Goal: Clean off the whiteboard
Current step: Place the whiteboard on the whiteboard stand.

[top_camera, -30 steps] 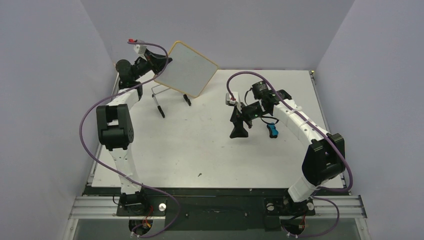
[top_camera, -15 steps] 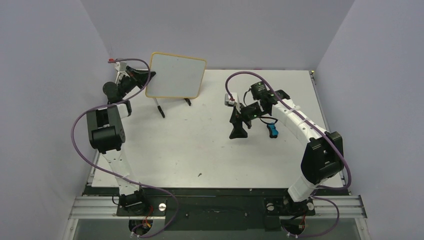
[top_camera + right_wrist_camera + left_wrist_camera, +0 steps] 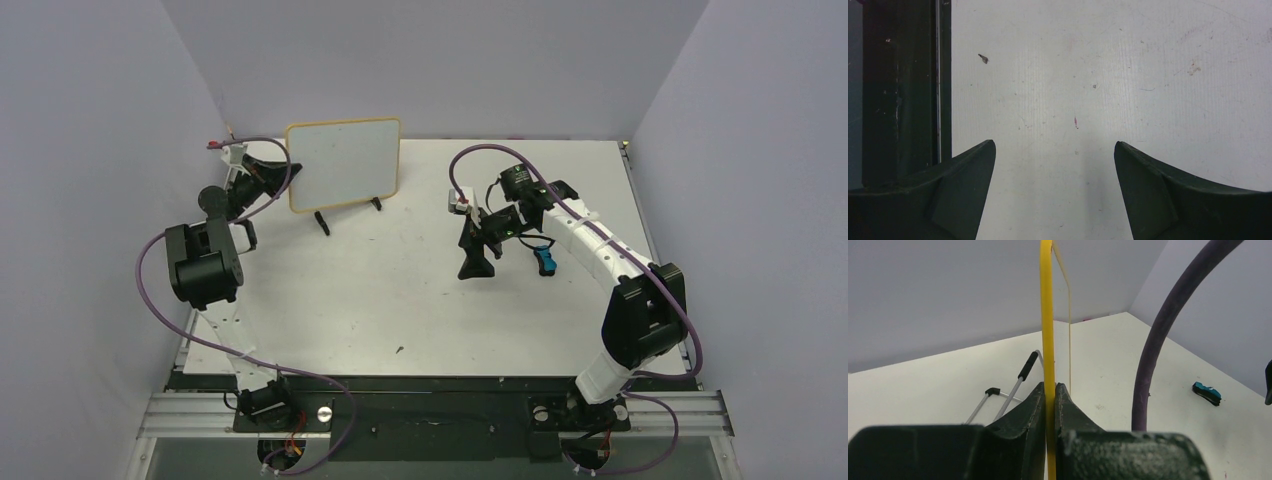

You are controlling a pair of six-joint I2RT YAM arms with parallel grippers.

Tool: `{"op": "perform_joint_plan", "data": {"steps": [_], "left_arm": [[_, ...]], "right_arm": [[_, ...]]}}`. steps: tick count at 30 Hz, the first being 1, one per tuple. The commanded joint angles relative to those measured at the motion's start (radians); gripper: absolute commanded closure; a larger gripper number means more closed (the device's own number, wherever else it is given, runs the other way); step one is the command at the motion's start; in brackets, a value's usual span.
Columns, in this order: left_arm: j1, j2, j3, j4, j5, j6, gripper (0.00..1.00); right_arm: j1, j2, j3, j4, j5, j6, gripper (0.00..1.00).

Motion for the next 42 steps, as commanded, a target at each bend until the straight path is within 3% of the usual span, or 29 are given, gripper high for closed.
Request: {"op": "perform_joint_plan", "data": {"steps": [1,19,33,39,42], "left_arm": [[0.036,-0.003,-0.077,0.048,0.038,0.12,1.0],[0.075,0.048,-0.106,0.108,-0.041,0.132,1.0],[0.076,0.074,-0.094,0.127,-0.068,0.116,0.89],[0.074,0.1,-0.064,0.151,-0.083,0.101,1.0],[0.075,0.089,-0.047,0.139,-0.075,0.114,1.0]], "right_arm": [[0.005,0.008,-0.003,0.026,-0.015,-0.004,0.16],[0.002,0.007,-0.002,0.025,-0.03,0.003,0.16],[-0.001,0.005,-0.001,0.023,-0.046,0.011,0.16],[-0.005,0.0,-0.001,0.022,-0.059,0.017,0.16],[-0.006,0.002,-0.001,0.022,-0.06,0.017,0.16]]}}
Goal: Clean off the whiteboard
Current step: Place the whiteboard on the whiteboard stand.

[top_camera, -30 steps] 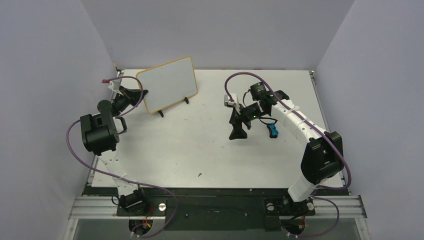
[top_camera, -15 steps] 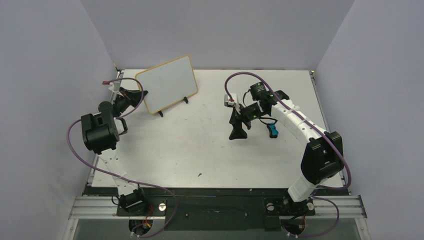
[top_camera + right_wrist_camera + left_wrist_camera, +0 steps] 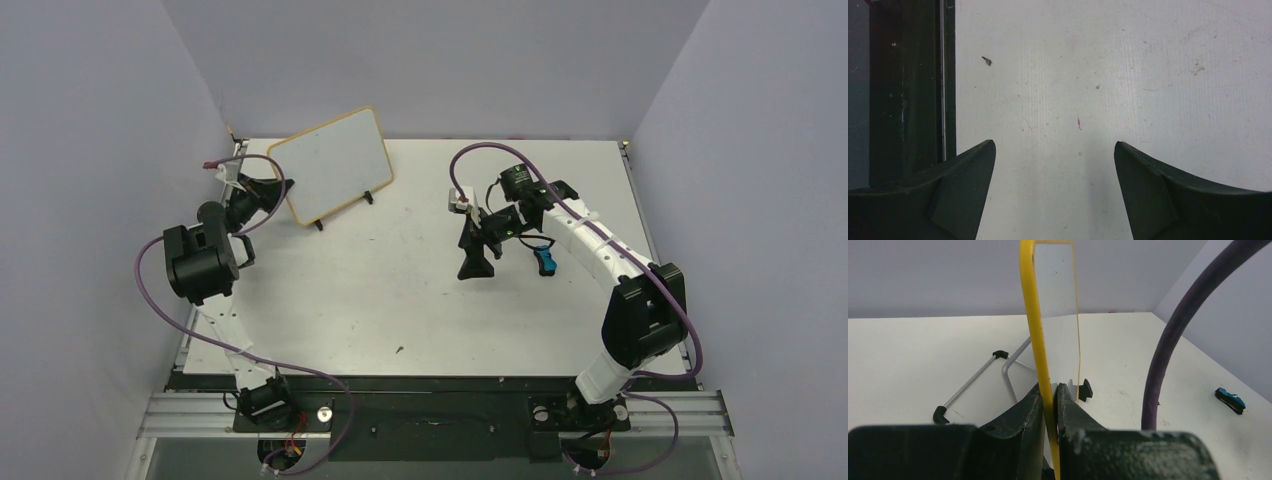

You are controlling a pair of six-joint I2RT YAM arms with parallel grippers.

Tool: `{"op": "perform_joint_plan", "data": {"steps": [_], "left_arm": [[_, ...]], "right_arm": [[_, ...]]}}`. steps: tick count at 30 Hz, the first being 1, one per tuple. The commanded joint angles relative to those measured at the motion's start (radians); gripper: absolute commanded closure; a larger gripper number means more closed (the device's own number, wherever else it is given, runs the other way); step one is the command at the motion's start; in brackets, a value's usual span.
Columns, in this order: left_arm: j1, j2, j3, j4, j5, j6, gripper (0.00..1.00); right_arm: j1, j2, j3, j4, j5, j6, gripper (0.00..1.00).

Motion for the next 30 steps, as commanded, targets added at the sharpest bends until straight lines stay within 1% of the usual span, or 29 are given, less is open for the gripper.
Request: {"op": "perform_joint_plan", "data": {"steps": [1,9,12,16,19,21,23,26,29,30], "left_arm": [[0.016,-0.006,0.051,0.087,-0.019,0.085,1.0],[0.031,-0.066,0.054,-0.005,-0.01,0.069,1.0],[0.036,-0.107,0.055,-0.083,-0.004,0.081,1.0],[0.06,-0.169,0.047,-0.243,-0.002,0.161,1.0],[0.077,-0.204,0.043,-0.385,-0.005,0.253,1.0],[0.087,-0.219,0.037,-0.445,-0.009,0.306,1.0],[0.101,-0.218,0.034,-0.469,-0.013,0.329,1.0],[0.119,-0.206,0.046,-0.465,0.003,0.318,1.0],[0.131,-0.218,0.059,-0.546,0.007,0.358,1.0],[0.133,-0.22,0.055,-0.547,0.004,0.36,1.0]], "right_arm": [[-0.004,0.004,-0.001,0.021,-0.058,-0.002,0.16],[0.003,0.015,0.001,0.017,-0.054,-0.008,0.16],[0.002,0.017,0.001,0.013,-0.054,-0.011,0.16],[0.006,0.016,0.003,0.002,-0.057,-0.024,0.16],[0.01,0.017,0.007,-0.012,-0.061,-0.037,0.16],[0.016,0.017,0.009,-0.021,-0.063,-0.045,0.16],[0.022,0.017,0.012,-0.026,-0.065,-0.05,0.16],[0.028,0.015,0.012,-0.031,-0.069,-0.054,0.16],[0.033,0.013,0.014,-0.035,-0.07,-0.06,0.16],[0.033,0.013,0.016,-0.041,-0.069,-0.062,0.16]]}}
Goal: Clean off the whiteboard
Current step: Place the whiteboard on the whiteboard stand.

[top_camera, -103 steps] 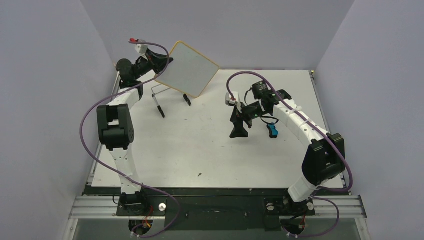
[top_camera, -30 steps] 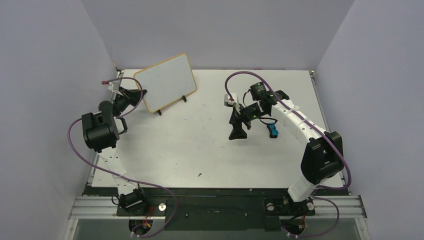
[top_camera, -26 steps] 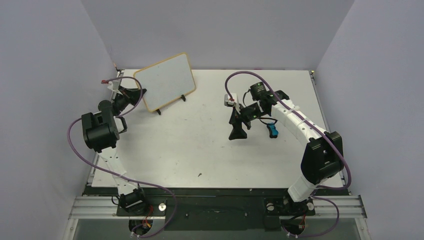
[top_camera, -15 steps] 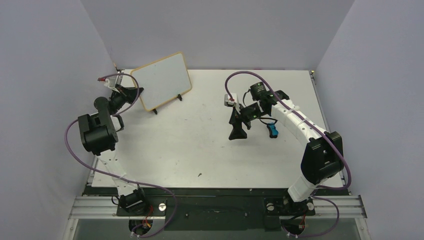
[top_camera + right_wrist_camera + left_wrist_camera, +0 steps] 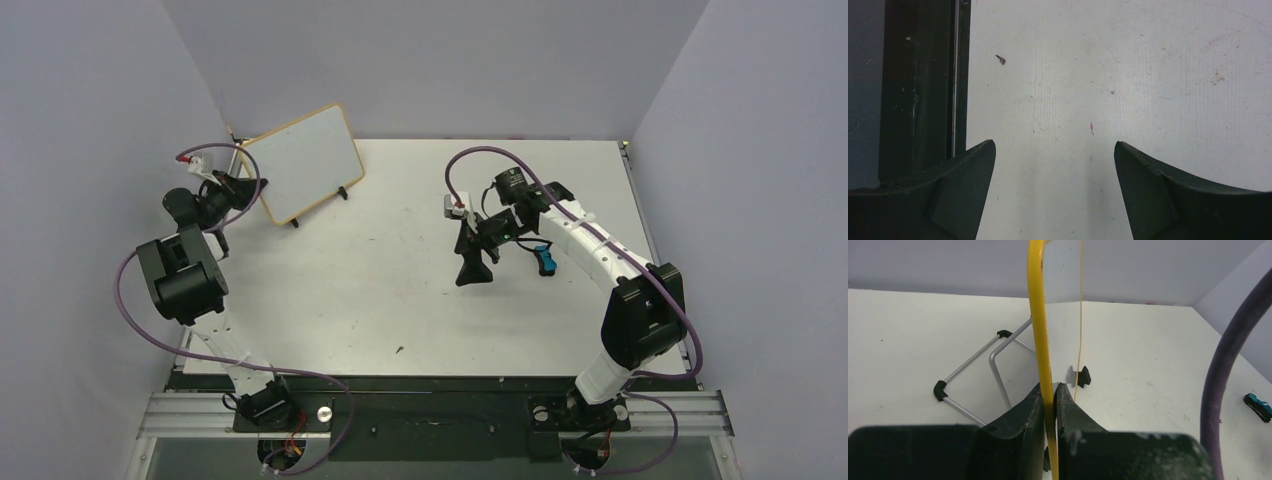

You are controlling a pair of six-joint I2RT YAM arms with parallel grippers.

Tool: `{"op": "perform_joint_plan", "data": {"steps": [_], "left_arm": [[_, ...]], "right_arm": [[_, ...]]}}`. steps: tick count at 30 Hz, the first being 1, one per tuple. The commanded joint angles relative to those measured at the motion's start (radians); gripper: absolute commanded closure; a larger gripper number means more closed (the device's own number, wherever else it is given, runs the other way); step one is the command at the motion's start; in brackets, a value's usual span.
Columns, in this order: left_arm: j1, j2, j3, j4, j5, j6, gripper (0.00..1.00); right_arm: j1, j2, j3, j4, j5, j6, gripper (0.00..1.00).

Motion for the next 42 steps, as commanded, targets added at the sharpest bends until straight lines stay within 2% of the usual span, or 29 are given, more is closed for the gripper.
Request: {"op": "perform_joint_plan", "data": {"steps": [1,11,17,27,42], "left_arm": [[0.03,-0.044,0.02,-0.061,-0.008,0.121,1.0],[0.067,-0.042,0.03,-0.098,0.009,0.162,1.0],[0.065,-0.043,0.073,-0.005,0.018,0.069,1.0],[0.06,-0.062,0.137,0.045,0.024,-0.002,1.0],[0.071,-0.1,0.192,-0.079,0.032,0.106,1.0]], "right_arm": [[0.012,0.013,0.017,-0.011,-0.05,-0.038,0.16],[0.019,0.012,0.026,-0.036,-0.059,-0.059,0.16],[0.032,0.024,0.034,-0.061,-0.057,-0.084,0.16],[0.052,0.046,0.049,-0.104,-0.054,-0.121,0.16],[0.063,0.043,0.057,-0.129,-0.059,-0.147,0.16]]}}
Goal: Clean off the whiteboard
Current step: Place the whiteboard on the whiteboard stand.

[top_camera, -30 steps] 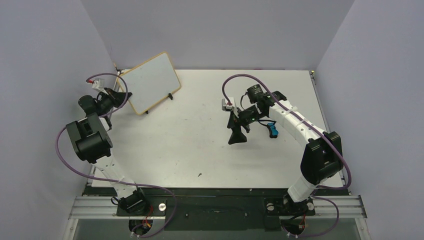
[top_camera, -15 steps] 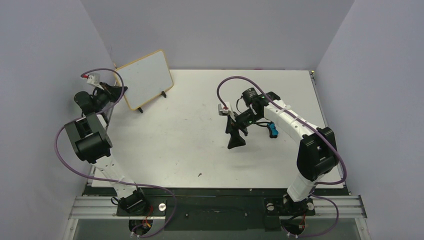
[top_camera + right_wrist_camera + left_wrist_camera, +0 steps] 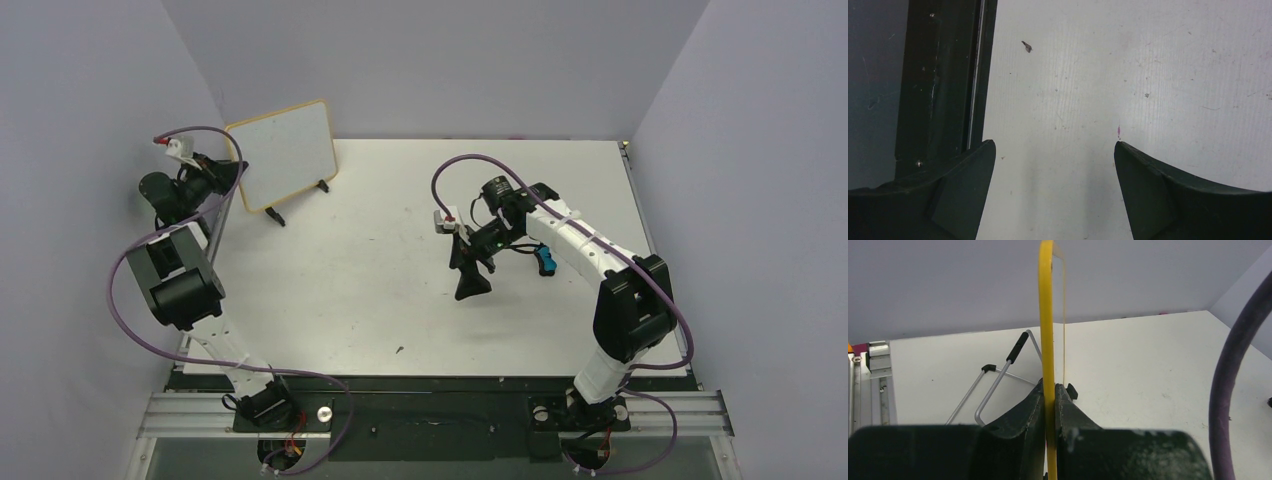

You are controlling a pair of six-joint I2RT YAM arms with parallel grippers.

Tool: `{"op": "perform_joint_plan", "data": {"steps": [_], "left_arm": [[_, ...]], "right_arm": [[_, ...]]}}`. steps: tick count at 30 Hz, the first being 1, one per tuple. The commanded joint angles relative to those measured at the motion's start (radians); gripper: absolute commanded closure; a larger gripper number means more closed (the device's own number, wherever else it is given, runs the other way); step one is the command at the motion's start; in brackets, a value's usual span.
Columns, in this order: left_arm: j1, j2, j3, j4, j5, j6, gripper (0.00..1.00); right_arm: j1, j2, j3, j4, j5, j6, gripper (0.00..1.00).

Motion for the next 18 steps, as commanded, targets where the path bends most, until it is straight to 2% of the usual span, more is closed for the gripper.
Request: {"op": "perform_joint_plan", "data": {"steps": [1,18], "left_arm": [[0.026,-0.069,0.042,0.033,0.0,0.07,1.0],[0.129,-0.021,-0.158,0.198,-0.054,0.168,1.0]], "right_arm": [[0.006,-0.012,0.04,-0.011,-0.049,-0.039,0.16],[0.009,0.003,0.057,-0.064,-0.063,-0.083,0.16]]}}
